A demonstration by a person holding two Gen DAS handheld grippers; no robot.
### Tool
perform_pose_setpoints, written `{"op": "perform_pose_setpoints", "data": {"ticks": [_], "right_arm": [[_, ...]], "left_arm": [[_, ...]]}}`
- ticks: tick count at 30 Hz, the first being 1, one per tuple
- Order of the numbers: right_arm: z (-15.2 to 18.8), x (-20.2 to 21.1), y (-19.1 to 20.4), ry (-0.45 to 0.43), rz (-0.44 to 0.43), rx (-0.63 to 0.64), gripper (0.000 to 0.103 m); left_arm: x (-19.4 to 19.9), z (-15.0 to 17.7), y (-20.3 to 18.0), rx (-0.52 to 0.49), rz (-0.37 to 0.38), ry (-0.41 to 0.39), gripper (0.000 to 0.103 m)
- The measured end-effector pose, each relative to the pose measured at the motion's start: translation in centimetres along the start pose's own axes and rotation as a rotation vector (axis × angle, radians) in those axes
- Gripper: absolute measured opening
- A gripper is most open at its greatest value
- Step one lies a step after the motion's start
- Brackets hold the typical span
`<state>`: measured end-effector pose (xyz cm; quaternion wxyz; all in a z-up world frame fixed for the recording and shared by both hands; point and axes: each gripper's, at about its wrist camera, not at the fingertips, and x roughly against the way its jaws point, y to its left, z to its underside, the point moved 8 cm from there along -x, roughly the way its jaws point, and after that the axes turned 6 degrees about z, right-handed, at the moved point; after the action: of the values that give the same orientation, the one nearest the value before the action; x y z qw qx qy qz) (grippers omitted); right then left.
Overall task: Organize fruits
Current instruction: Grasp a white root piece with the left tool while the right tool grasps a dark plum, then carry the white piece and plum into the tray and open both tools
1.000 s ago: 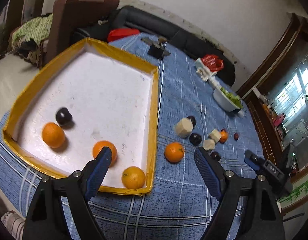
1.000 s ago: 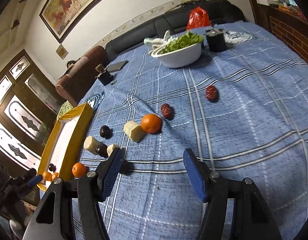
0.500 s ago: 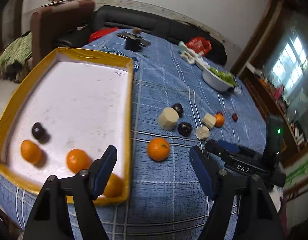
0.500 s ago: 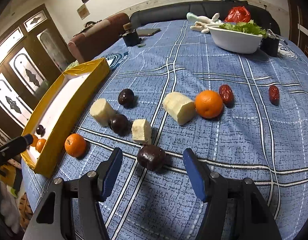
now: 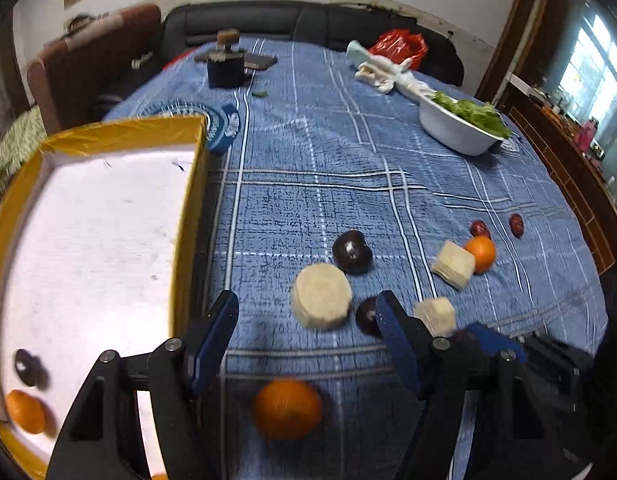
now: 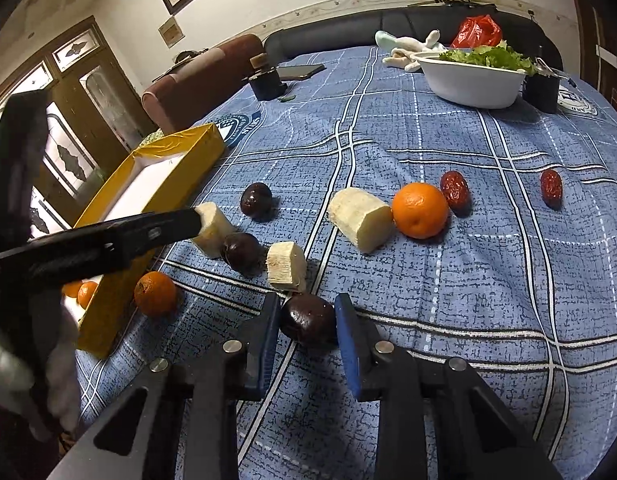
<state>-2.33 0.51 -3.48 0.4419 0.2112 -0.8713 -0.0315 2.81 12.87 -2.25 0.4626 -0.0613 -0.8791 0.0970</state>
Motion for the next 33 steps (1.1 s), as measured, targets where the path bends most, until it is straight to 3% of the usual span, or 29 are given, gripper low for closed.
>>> {"op": "perform_pose_setpoints", "data": {"ticks": [3, 6, 9, 15, 21, 33], "right_arm": [[-0.1, -0.1, -0.1, 0.003, -0.005, -0.008, 0.031], [0.0, 0.0, -0.1, 0.002, -0.006, -0.009, 0.031], [0.0, 0.0, -0.1, 0.002, -0.006, -0.010, 0.031], [-0.4, 1.1, -0.5, -0.040, -0.016, -0.032, 0.031], [-1.0, 2.0, -0.6, -0.078, -0.062, -0.056, 0.031], [-1.9, 2.7, 0.0, -0.094, -0.016, -0.068, 0.031]], "left_arm": [[-1.7, 0.0, 0.1, 0.010, 0.005, 0.032, 0.066], [-2.0, -0.2, -0.4, -0.031, -0.031, 0.003, 0.065], [-1.6, -0.4, -0.2, -0.036, -0.030, -0.021, 0.035], [-0.3, -0.2, 0.2, 0.032, 0.029, -0.044, 0.034], [4.4, 0.1, 1.0, 0.096, 0.067, -0.129, 0.034], [10.7, 2.9, 11.7, 0.254, -0.046, -0.203, 0.035]]}}
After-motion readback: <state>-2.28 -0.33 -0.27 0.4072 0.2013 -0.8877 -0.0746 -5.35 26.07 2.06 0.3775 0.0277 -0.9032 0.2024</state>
